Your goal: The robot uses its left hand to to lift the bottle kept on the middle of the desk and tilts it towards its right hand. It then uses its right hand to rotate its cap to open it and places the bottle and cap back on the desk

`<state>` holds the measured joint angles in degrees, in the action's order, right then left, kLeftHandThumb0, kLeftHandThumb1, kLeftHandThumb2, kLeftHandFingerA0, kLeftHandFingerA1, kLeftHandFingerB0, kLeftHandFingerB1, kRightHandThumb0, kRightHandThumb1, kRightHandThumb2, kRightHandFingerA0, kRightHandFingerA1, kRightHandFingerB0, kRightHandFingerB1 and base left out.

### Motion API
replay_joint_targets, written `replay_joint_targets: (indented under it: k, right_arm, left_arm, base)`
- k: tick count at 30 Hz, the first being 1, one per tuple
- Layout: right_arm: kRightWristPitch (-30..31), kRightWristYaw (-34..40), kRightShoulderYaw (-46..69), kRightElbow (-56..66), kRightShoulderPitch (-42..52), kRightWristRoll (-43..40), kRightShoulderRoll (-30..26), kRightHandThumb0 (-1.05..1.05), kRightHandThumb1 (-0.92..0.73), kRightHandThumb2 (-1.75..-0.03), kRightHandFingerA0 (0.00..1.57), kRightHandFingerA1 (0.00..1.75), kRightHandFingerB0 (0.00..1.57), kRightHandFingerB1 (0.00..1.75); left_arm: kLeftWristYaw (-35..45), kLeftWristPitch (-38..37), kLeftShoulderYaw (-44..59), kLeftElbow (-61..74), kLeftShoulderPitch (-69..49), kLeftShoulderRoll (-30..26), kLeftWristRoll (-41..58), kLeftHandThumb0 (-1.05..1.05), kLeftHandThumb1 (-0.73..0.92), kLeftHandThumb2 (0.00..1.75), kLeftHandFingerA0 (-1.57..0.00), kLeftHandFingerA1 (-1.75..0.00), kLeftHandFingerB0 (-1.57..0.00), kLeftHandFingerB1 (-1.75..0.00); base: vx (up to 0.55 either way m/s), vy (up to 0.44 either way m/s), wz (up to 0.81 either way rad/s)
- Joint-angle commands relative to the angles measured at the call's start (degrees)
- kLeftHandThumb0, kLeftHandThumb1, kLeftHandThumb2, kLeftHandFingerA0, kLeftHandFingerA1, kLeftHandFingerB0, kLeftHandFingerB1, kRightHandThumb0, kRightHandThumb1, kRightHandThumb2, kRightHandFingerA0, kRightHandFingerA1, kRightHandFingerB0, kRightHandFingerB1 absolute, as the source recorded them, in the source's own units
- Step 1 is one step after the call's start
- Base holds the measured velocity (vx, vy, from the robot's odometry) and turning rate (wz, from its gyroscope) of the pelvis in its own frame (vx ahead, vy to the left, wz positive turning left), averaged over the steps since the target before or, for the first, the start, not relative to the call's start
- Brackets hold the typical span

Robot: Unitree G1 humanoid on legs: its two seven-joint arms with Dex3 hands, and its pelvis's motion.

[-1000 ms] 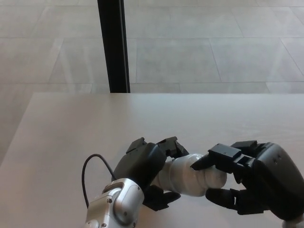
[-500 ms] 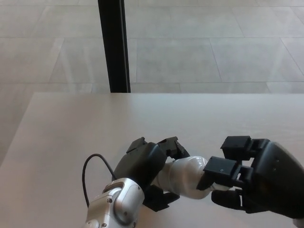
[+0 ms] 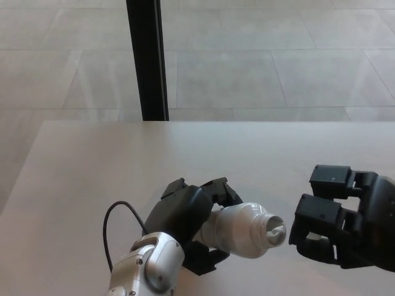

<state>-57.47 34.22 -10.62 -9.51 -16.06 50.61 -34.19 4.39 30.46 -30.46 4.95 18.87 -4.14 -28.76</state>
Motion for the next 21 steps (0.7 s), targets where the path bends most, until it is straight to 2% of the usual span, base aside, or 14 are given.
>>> replay_joint_targets:
  k: [1,3,4,6,8,9,10,13,15,17,18,19,20,21]
  right_arm:
    - [-2.8,3.4,2.7,-2.4,0.1,-0.6,-0.7,-0.2,-0.61,-0.91,0.78,1.75,0.47,1.75]
    - [-2.1,2.2,3.9,-4.0,0.5,-2.0,-1.5,-0.19,-0.61,-0.91,0.76,1.75,0.48,1.75]
    - [-2.1,2.2,4.3,-5.8,0.5,-1.9,-1.8,-0.16,-0.54,-0.97,0.76,1.75,0.5,1.75]
    - [-1.4,1.4,4.6,-7.5,0.8,-1.8,-2.3,-0.16,-0.54,-0.93,0.8,1.75,0.54,1.73]
    - [3.3,-1.2,3.6,-13.0,1.8,-0.1,-3.9,-0.18,-0.53,-0.83,0.76,1.75,0.56,1.75]
    - [3.6,-1.2,3.3,-13.6,1.7,0.0,-4.0,-0.18,-0.53,-0.83,0.76,1.75,0.56,1.75]
    - [7.0,-3.2,2.3,-16.3,1.8,0.8,-3.6,-0.2,-0.55,-0.85,0.75,1.75,0.61,1.67]
    - [10.8,-6.9,1.0,-19.2,1.6,-0.4,-2.8,-0.2,-0.56,-0.92,0.76,1.75,0.64,1.66]
    - [16.9,-12.4,0.2,-20.0,1.8,-0.8,-1.6,-0.26,-0.64,-0.95,0.82,1.61,0.77,1.3]
    - [23.9,-21.1,-0.3,-19.5,2.3,-2.3,-0.2,-0.27,-0.66,-0.92,0.86,1.61,0.77,1.25]
    - [26.1,-24.2,-0.7,-19.5,2.4,-2.9,0.4,-0.25,-0.65,-0.87,0.86,1.66,0.75,1.32]
    - [26.3,-24.3,-0.7,-19.3,2.5,-3.0,0.4,-0.25,-0.65,-0.87,0.86,1.66,0.75,1.32]
    - [28.2,-27.3,-1.3,-19.8,2.2,-3.3,1.3,-0.22,-0.66,-0.81,0.98,1.65,0.71,1.43]
    - [28.3,-27.2,-1.7,-20.3,2.1,-3.2,1.5,-0.22,-0.66,-0.81,0.98,1.65,0.71,1.43]
  left_arm:
    - [1.9,1.7,0.2,-1.7,-2.1,-1.3,-0.6,0.24,0.66,0.99,-0.79,-1.64,-0.74,-1.32]
    - [2.3,2.2,0.5,-1.6,-2.3,-1.2,-0.4,0.24,0.69,0.95,-0.77,-1.64,-0.72,-1.32]
    - [2.0,1.5,0.5,-1.8,-2.5,-1.3,-0.5,0.24,0.68,0.97,-0.78,-1.63,-0.73,-1.33]
    - [2.0,1.1,0.5,-2.1,-2.5,-1.3,-0.5,0.25,0.66,1.01,-0.78,-1.64,-0.75,-1.35]
    - [1.5,0.8,0.7,-2.0,-2.9,-1.2,-0.6,0.24,0.65,1.03,-0.79,-1.66,-0.75,-1.37]
    - [1.5,0.9,0.8,-2.0,-2.9,-1.1,-0.7,0.24,0.65,1.03,-0.79,-1.66,-0.75,-1.37]
    - [1.7,0.9,0.8,-1.7,-3.1,-1.2,-0.8,0.23,0.67,0.98,-0.78,-1.65,-0.74,-1.36]
    - [1.9,1.1,0.9,-1.5,-3.1,-1.2,-0.8,0.25,0.66,1.02,-0.79,-1.67,-0.74,-1.38]
    - [1.9,0.8,1.2,-1.3,-3.6,-1.1,-0.2,0.25,0.65,1.08,-0.79,-1.71,-0.74,-1.41]
    - [2.0,1.3,1.0,-1.2,-3.8,-1.1,-0.4,0.27,0.63,1.1,-0.79,-1.72,-0.74,-1.41]
    - [1.7,1.1,0.8,-1.2,-3.9,-1.1,-0.6,0.27,0.61,1.14,-1.04,-1.59,-0.88,-1.32]
    - [1.7,1.1,0.7,-1.1,-3.9,-1.1,-0.6,0.27,0.61,1.14,-1.04,-1.59,-0.88,-1.32]
    - [1.1,0.2,0.7,-1.6,-4.1,-1.2,-0.7,0.27,0.62,1.1,-0.81,-1.69,-0.76,-1.38]
    - [1.1,0.5,0.7,-1.6,-4.1,-1.0,-0.6,0.27,0.62,1.1,-0.81,-1.69,-0.76,-1.38]
  base:
    - [0.0,0.0,0.0]
    - [0.0,0.0,0.0]
    - [0.0,0.0,0.0]
    - [0.0,0.0,0.0]
    - [0.0,0.0,0.0]
    - [0.0,0.0,0.0]
    - [0.0,0.0,0.0]
    - [0.0,0.0,0.0]
    - [0.0,0.0,0.0]
    - [0.0,0.0,0.0]
    - [0.0,0.0,0.0]
    - [0.0,0.0,0.0]
    - [0.0,0.0,0.0]
    - [0.0,0.0,0.0]
